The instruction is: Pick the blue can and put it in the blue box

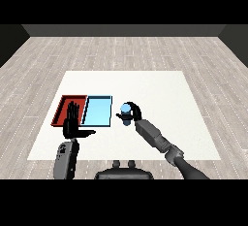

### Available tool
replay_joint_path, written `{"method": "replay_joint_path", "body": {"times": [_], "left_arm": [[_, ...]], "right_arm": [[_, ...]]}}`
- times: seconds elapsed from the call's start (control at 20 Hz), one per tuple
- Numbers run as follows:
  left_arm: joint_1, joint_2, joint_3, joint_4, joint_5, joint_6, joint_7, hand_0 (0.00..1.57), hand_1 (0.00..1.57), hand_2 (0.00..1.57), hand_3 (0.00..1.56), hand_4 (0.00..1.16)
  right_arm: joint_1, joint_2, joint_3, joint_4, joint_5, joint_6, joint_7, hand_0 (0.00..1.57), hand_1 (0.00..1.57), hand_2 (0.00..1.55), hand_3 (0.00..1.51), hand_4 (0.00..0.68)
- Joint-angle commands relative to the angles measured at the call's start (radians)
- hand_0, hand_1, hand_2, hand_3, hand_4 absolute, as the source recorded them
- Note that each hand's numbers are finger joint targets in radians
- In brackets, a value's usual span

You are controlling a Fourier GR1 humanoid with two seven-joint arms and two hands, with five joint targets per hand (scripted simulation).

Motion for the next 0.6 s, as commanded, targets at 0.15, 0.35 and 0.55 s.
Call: {"method": "replay_joint_path", "body": {"times": [0.15, 0.35, 0.55], "left_arm": [[0.021, 0.0, -0.012, -0.021, 0.004, -0.018, 0.009, 0.0, 0.0, 0.0, 0.0, 0.0], [0.005, -0.009, -0.056, 0.01, -0.055, -0.001, 0.021, 0.0, 0.0, 0.0, 0.0, 0.0], [-0.015, -0.029, -0.1, 0.034, -0.08, 0.015, 0.057, 0.0, 0.0, 0.0, 0.0, 0.0]], "right_arm": [[0.026, 0.0, -0.037, -0.113, 0.104, -0.058, 0.019, 1.52, 1.52, 1.47, 1.42, 0.659], [-0.006, 0.0, -0.005, -0.14, 0.105, -0.097, 0.011, 1.49, 1.49, 1.45, 1.41, 0.652], [-0.046, 0.0, -0.065, -0.082, 0.14, -0.027, -0.017, 1.48, 1.48, 1.45, 1.41, 0.646]]}}
